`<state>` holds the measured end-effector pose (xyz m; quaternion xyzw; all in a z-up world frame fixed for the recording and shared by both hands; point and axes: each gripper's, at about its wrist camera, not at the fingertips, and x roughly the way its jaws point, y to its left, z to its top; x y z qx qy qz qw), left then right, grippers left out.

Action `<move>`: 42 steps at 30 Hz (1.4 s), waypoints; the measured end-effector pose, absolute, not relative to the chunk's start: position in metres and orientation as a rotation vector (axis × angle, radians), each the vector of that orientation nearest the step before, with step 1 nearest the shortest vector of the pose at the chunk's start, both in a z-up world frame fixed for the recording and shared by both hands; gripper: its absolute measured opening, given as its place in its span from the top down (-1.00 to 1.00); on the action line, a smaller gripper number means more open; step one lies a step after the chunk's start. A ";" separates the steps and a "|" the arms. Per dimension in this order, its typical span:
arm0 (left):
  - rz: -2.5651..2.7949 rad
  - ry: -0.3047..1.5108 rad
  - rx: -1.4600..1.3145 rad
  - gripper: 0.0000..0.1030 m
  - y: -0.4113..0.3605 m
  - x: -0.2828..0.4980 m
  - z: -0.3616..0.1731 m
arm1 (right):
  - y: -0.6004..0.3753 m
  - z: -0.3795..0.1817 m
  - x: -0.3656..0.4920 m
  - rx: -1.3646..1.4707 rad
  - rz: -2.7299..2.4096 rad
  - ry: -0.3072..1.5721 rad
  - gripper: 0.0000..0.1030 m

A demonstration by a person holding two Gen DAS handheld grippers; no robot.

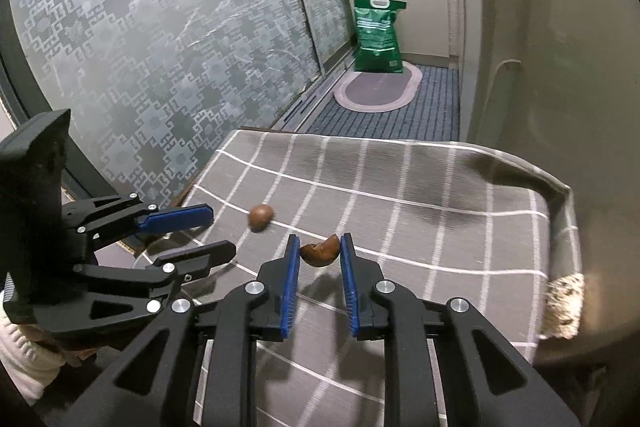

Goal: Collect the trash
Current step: 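Grasp the nut shell with the right tool while the left tool grasps the brown nut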

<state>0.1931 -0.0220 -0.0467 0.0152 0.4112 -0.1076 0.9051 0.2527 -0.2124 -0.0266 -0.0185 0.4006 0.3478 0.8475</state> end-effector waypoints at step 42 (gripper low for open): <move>-0.199 0.788 -0.029 0.63 -0.005 0.189 -0.026 | -0.202 -0.009 0.239 -0.067 0.757 0.817 0.61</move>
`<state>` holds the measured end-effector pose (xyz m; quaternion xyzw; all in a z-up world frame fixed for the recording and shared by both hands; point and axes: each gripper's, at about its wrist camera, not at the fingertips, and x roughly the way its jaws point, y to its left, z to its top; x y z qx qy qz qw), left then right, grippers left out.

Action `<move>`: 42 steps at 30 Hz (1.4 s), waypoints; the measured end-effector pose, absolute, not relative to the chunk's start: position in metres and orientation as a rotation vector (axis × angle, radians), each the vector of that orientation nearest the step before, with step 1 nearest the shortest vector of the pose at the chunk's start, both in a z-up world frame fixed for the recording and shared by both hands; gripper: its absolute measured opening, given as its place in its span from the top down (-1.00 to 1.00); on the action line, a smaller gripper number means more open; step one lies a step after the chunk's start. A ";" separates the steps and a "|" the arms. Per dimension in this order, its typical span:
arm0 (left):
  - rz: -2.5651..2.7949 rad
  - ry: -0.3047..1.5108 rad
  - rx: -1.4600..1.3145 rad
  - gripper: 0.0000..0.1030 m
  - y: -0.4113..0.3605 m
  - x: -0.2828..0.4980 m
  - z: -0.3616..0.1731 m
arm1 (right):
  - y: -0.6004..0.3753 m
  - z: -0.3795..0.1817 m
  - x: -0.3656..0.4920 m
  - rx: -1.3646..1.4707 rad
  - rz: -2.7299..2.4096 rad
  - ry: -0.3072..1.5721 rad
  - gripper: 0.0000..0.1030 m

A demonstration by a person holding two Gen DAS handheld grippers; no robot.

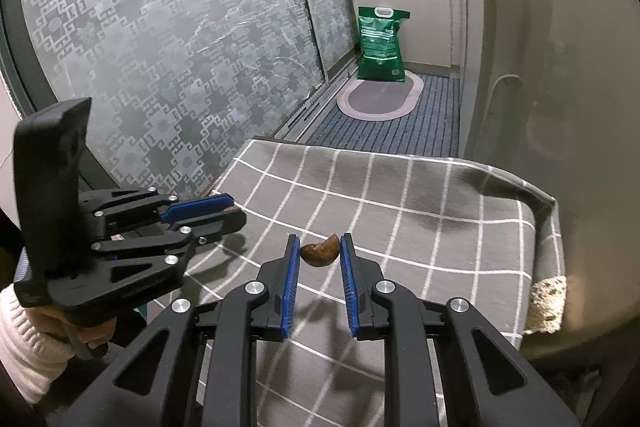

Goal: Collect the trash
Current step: 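Grasp the nut shell with the right tool while the left tool grasps the brown nut, then carry nut and shell over the teal bin and release both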

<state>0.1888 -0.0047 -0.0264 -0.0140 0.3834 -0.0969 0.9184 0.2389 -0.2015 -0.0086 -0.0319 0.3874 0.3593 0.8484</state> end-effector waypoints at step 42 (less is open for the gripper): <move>-0.037 0.889 -0.079 0.51 0.155 0.113 -0.048 | -0.027 0.008 0.195 -0.168 0.979 0.806 0.61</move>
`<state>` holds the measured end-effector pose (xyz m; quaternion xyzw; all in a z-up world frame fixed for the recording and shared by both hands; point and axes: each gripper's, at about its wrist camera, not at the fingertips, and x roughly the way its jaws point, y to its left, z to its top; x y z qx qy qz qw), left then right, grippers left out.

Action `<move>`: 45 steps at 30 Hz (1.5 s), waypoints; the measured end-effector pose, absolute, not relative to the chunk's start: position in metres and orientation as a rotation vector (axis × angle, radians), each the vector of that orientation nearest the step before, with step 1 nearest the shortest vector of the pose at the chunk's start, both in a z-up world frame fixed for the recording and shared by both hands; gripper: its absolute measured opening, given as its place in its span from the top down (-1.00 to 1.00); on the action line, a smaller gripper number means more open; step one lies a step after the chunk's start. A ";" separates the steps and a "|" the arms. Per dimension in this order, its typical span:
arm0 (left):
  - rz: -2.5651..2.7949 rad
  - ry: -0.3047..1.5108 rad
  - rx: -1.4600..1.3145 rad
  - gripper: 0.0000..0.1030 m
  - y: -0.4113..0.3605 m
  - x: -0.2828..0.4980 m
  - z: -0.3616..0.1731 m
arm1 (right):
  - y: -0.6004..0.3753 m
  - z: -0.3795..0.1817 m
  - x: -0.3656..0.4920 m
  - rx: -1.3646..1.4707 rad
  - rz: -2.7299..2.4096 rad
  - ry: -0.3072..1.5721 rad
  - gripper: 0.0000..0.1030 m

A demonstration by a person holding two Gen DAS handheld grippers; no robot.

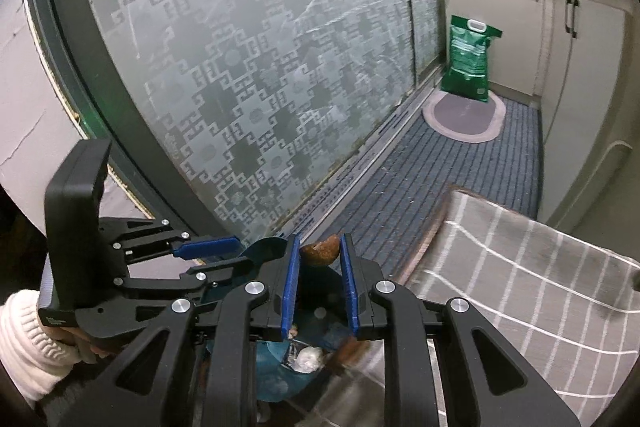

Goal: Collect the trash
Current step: 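Carry nut and shell over the teal bin and release both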

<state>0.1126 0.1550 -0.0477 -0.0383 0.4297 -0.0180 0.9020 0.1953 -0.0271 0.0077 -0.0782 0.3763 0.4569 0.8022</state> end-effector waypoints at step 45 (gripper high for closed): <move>0.036 0.765 -0.095 0.67 0.195 0.047 0.012 | 0.040 -0.060 0.137 -0.299 1.110 1.010 0.40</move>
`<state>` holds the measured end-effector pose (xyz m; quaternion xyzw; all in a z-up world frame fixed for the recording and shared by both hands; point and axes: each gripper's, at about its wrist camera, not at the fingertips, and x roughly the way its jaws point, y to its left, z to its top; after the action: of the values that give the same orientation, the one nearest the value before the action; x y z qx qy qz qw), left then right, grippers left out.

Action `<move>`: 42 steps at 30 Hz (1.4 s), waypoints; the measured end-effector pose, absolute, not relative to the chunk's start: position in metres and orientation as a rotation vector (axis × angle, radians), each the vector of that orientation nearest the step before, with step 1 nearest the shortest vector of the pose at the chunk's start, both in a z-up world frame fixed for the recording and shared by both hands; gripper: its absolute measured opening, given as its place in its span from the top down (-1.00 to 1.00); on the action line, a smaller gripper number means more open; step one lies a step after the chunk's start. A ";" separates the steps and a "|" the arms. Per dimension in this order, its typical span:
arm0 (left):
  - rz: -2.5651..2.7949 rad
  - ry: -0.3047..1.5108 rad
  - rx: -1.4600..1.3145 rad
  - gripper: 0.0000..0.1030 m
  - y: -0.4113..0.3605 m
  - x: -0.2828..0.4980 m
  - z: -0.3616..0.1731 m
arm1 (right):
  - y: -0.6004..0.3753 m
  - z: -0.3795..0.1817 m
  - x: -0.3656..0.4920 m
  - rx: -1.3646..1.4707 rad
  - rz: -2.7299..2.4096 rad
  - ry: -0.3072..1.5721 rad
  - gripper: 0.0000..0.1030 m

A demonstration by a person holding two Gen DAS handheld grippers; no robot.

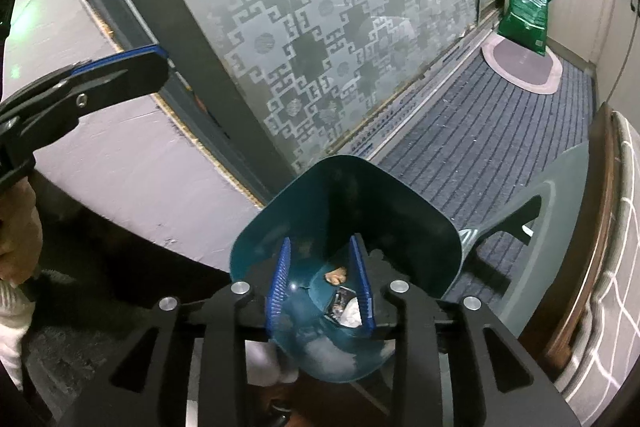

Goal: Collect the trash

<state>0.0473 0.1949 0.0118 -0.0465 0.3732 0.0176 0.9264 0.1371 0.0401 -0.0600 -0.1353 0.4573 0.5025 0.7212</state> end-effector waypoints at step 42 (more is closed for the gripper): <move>0.146 0.560 -0.077 -0.94 0.087 -0.024 0.044 | -0.230 0.048 0.083 -0.121 0.660 0.617 -0.93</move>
<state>-0.0240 0.0874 0.0436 -0.0380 0.2761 0.0719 0.9577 0.0829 -0.2304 0.0478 -0.0586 0.2980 0.3188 0.8978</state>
